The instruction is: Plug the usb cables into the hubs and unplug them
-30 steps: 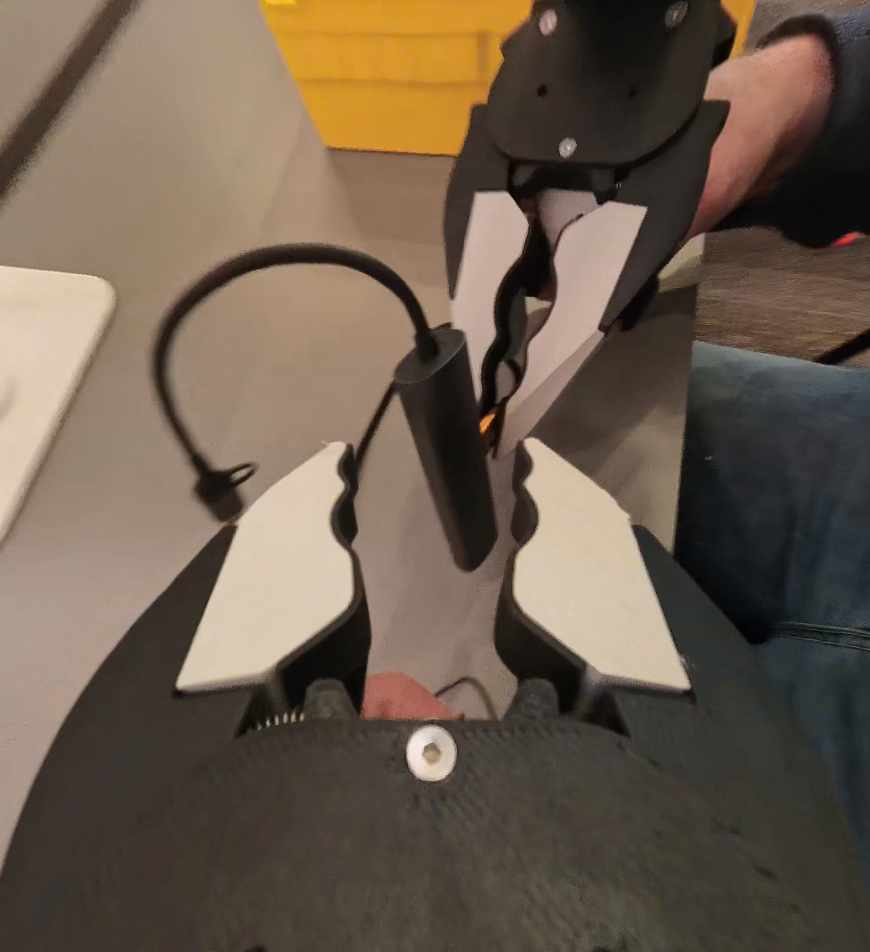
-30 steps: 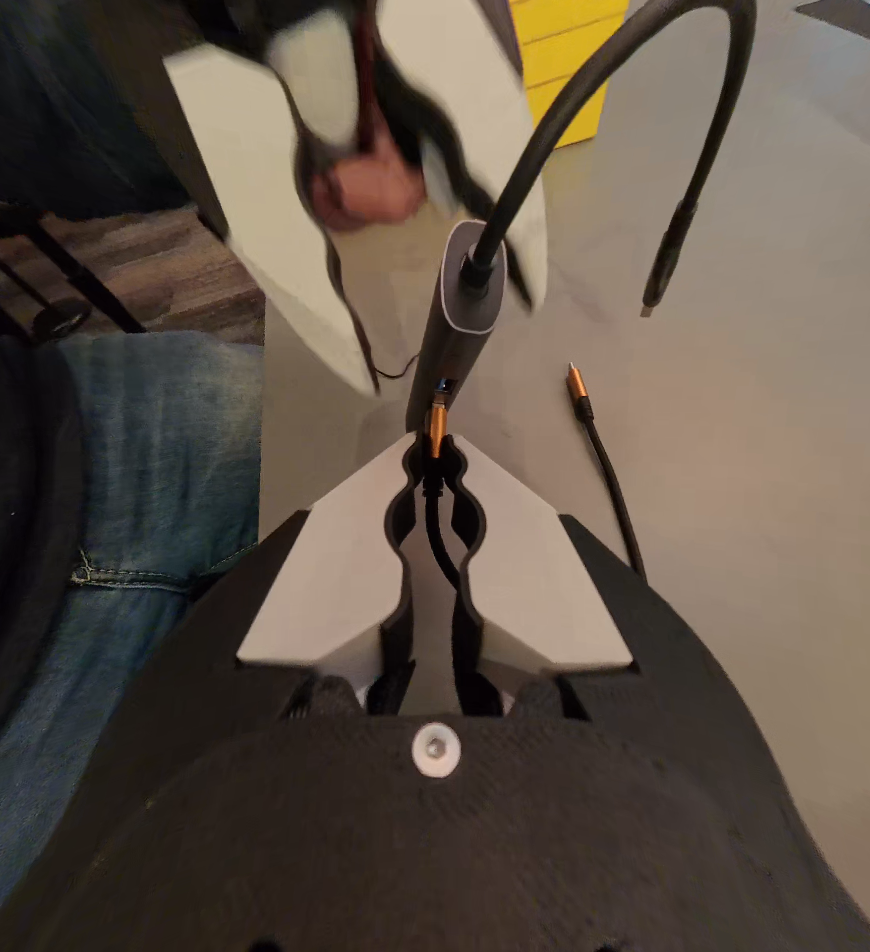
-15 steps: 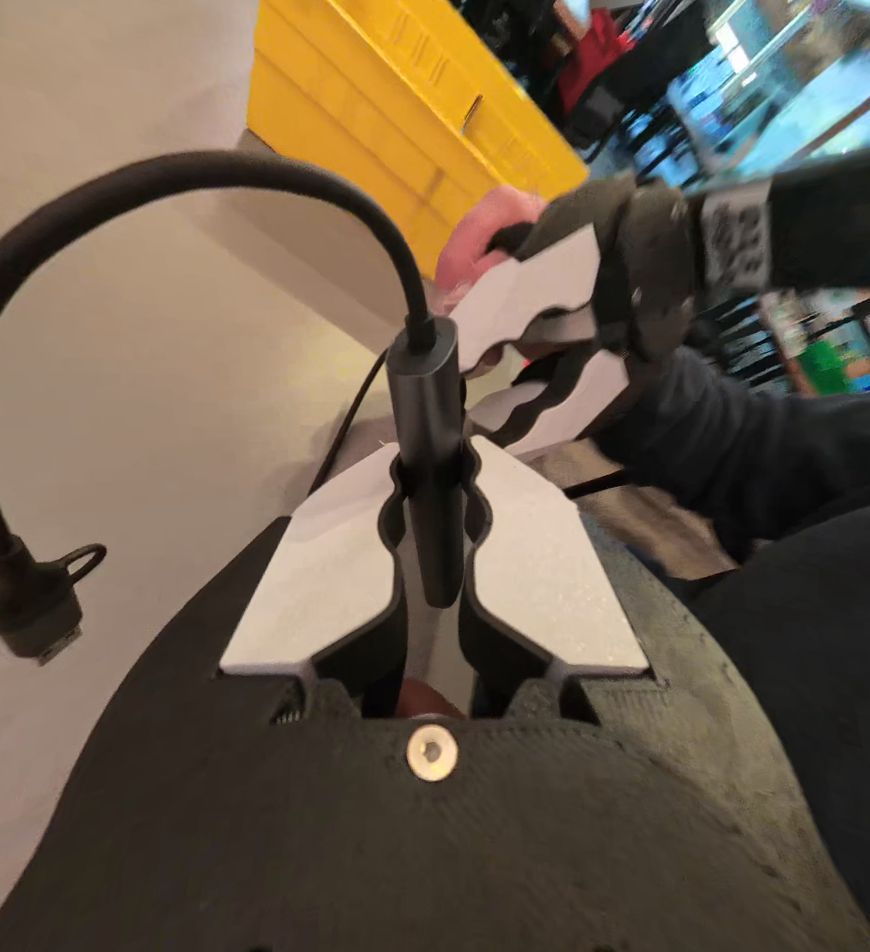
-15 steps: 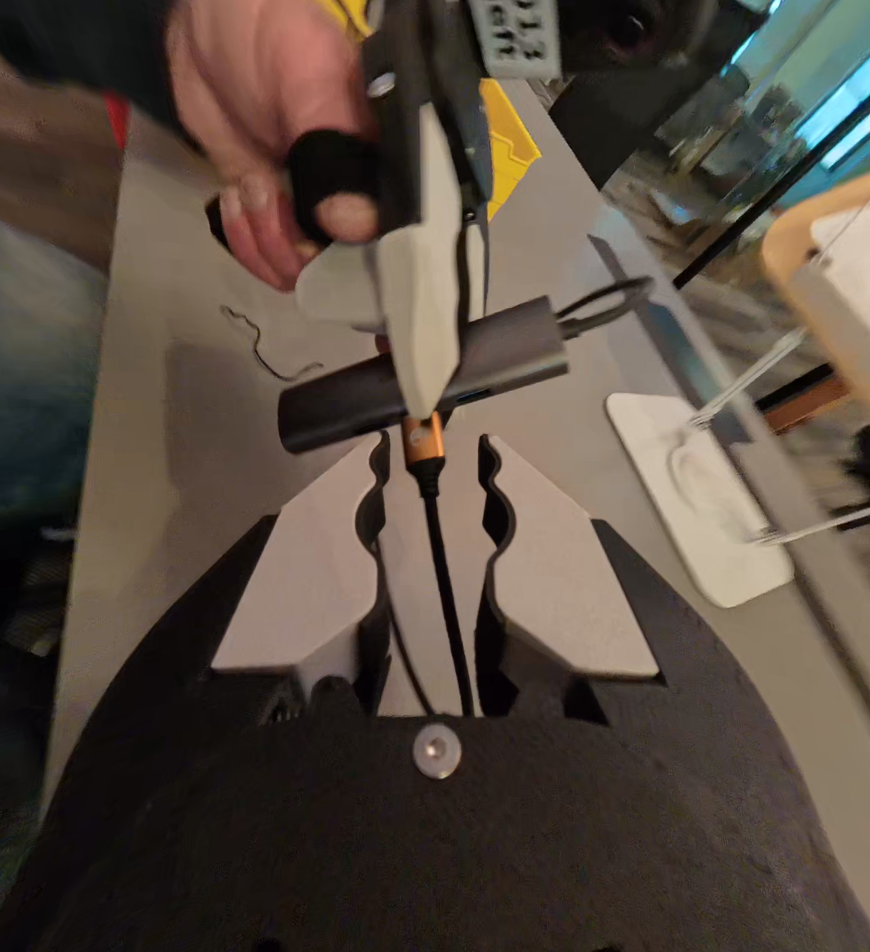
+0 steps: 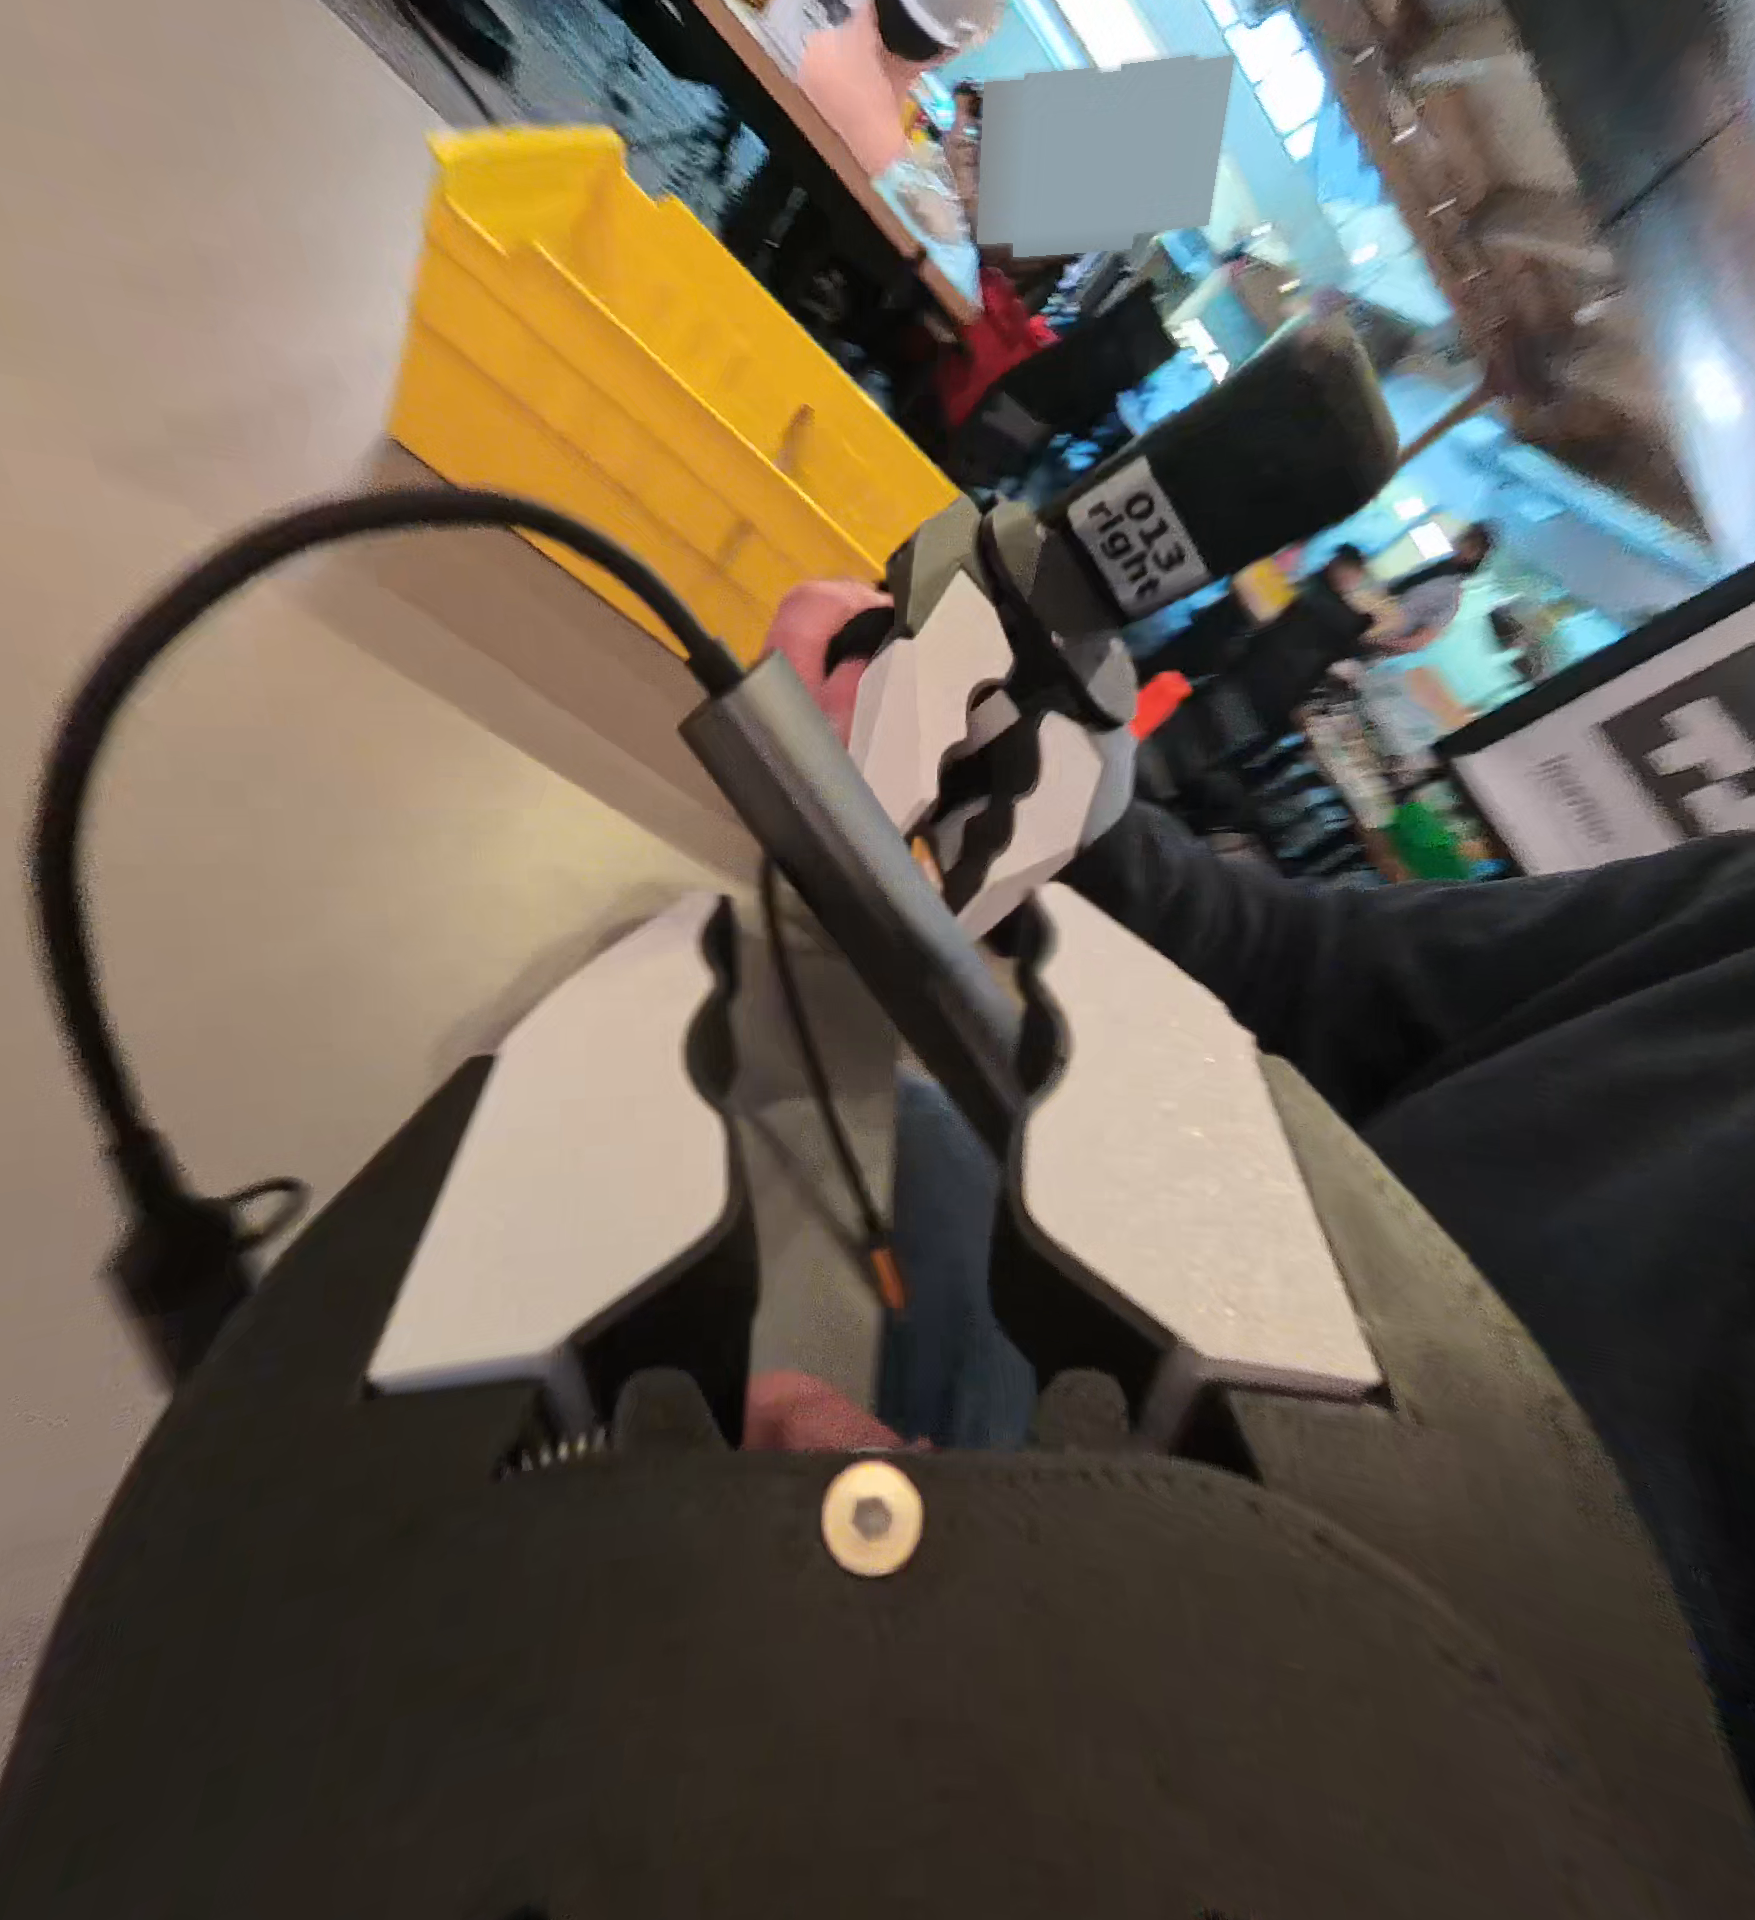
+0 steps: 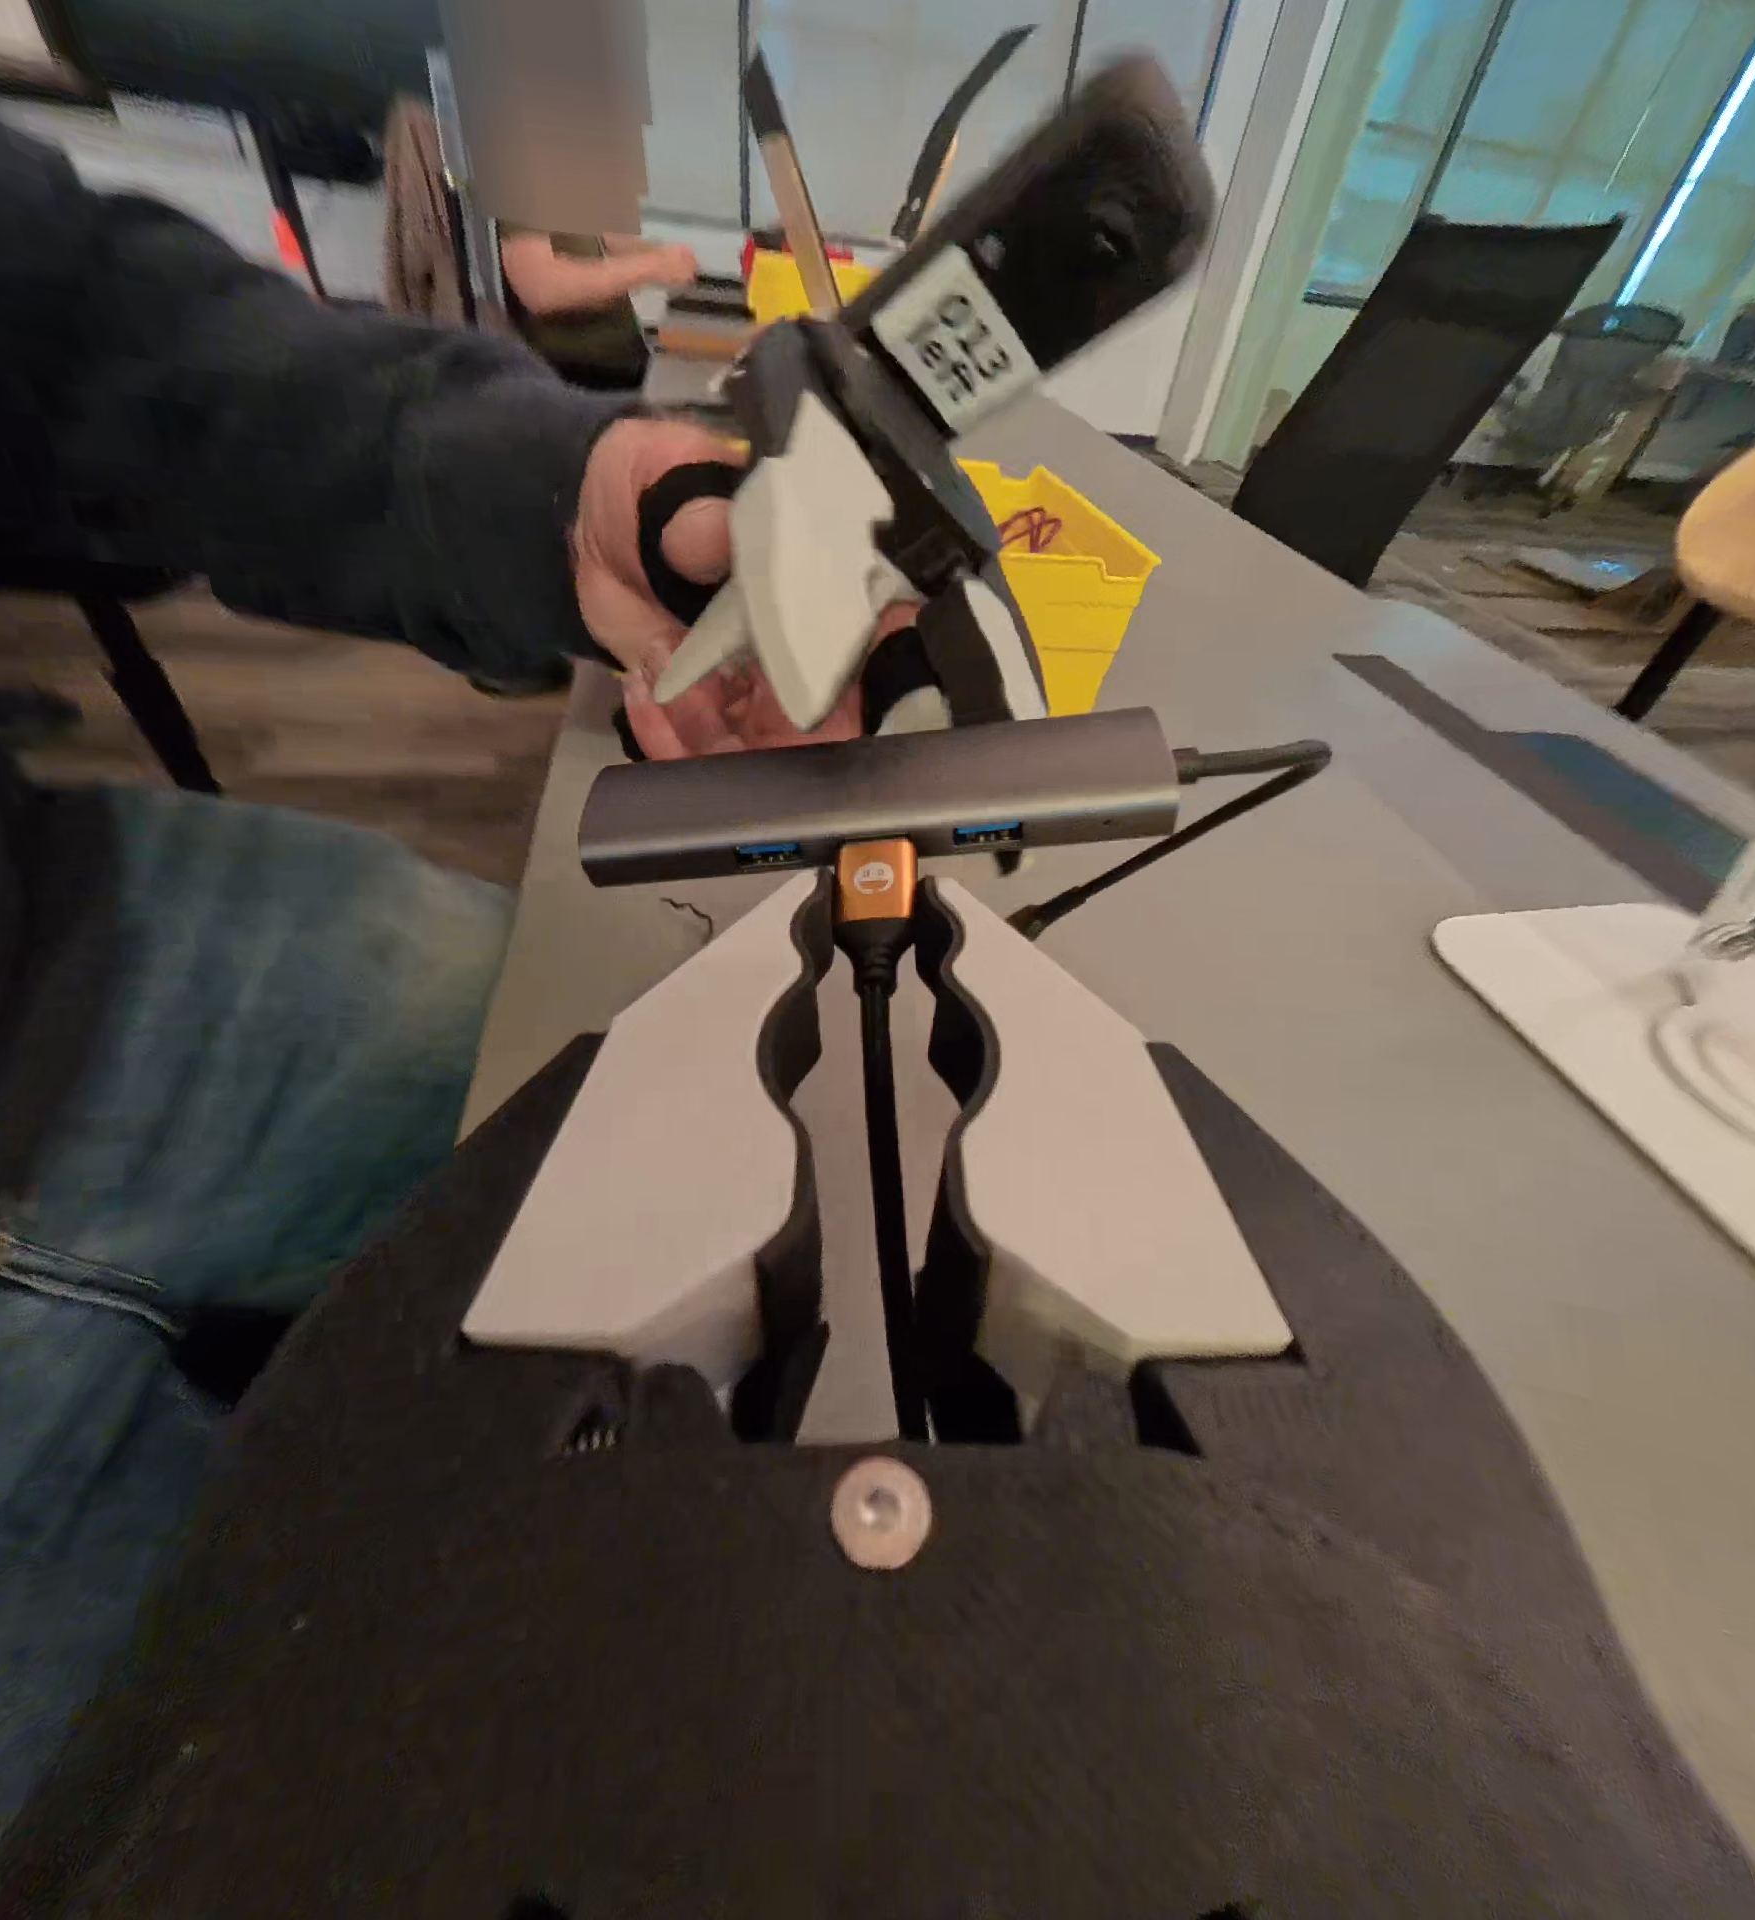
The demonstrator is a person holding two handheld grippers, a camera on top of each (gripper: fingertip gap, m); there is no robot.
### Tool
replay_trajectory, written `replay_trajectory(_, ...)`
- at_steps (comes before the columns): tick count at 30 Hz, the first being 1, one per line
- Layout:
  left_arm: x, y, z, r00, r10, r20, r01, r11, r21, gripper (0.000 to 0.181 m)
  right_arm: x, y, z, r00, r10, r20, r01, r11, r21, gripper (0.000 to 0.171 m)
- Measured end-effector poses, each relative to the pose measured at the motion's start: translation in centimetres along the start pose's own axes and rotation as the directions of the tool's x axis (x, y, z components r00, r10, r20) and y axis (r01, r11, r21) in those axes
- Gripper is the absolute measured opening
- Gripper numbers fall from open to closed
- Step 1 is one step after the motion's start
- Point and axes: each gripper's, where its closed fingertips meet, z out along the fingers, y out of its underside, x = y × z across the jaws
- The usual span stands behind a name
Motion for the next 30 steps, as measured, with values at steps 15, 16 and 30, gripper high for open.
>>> replay_trajectory(15,0.8,-0.2,1.6,0.762,0.609,0.219,-0.599,0.792,-0.118,0.134,-0.2,-0.7,-0.5,0.951,0.196,0.239,-0.223,0.971,0.089,0.012)
replay_trajectory(16,0.8,-0.1,1.7,0.770,0.599,0.218,-0.591,0.799,-0.110,0.134,-0.3,-0.6,-0.5,0.949,0.199,0.246,-0.226,0.970,0.085,0.012)
replay_trajectory(30,0.4,0.4,1.9,0.718,0.661,0.217,-0.653,0.748,-0.120,0.129,-0.1,-0.7,-0.9,0.891,0.285,0.353,-0.331,0.940,0.078,0.013)
